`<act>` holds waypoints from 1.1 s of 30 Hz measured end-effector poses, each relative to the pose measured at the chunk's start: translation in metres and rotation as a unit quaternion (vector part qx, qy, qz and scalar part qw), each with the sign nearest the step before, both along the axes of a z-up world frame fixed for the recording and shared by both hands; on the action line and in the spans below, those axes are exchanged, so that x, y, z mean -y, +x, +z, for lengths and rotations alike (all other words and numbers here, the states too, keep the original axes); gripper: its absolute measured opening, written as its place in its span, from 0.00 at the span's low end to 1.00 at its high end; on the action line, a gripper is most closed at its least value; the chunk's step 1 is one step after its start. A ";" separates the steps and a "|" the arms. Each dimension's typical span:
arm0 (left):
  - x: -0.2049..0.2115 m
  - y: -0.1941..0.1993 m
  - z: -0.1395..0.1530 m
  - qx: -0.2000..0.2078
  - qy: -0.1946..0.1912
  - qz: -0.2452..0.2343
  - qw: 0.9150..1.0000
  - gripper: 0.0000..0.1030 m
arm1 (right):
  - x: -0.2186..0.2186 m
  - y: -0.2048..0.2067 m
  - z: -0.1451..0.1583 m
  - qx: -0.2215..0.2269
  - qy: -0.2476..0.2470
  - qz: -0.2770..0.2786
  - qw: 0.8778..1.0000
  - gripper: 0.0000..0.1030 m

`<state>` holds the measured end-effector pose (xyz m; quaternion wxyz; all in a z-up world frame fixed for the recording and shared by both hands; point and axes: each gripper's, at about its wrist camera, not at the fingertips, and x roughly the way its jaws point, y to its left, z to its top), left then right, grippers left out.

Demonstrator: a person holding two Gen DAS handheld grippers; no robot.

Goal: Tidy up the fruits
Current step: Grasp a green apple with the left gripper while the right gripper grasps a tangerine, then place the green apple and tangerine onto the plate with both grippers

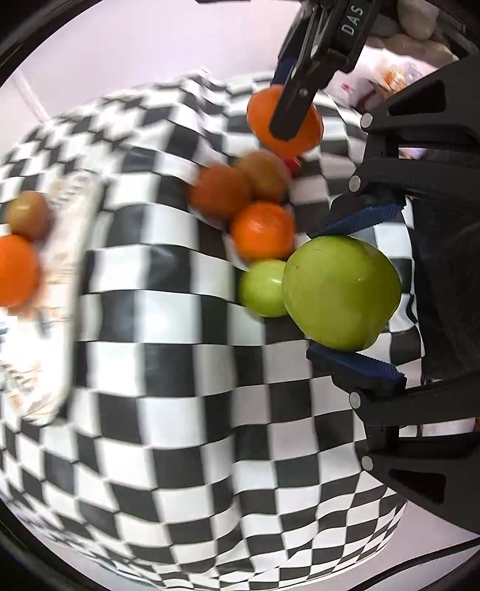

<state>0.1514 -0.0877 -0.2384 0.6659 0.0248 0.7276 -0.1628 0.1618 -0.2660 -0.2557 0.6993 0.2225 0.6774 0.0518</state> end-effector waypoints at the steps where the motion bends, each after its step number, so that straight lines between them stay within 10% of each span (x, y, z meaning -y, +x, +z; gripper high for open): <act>1: -0.001 0.008 0.009 0.005 -0.008 0.005 1.000 0.54 | 0.000 0.012 0.011 0.014 0.005 -0.002 1.000 0.64; 10: 0.001 0.117 0.048 0.062 -0.016 0.033 0.997 0.54 | -0.004 0.126 0.052 0.066 -0.021 0.003 0.998 0.64; 18: 0.011 0.211 0.004 0.047 0.034 0.041 0.997 0.54 | -0.002 0.214 0.017 0.004 -0.063 0.028 0.998 0.64; 29: 0.006 0.263 -0.045 -0.010 0.058 0.050 0.997 0.55 | 0.019 0.235 -0.024 -0.078 -0.043 -0.008 0.996 0.69; 31: 0.003 0.267 -0.045 -0.003 0.056 0.052 0.997 0.79 | 0.022 0.233 -0.023 -0.077 -0.027 -0.020 0.996 0.93; 33: -0.001 0.271 -0.041 0.008 0.041 0.057 0.997 0.96 | 0.024 0.233 -0.017 -0.070 -0.027 -0.024 0.997 0.93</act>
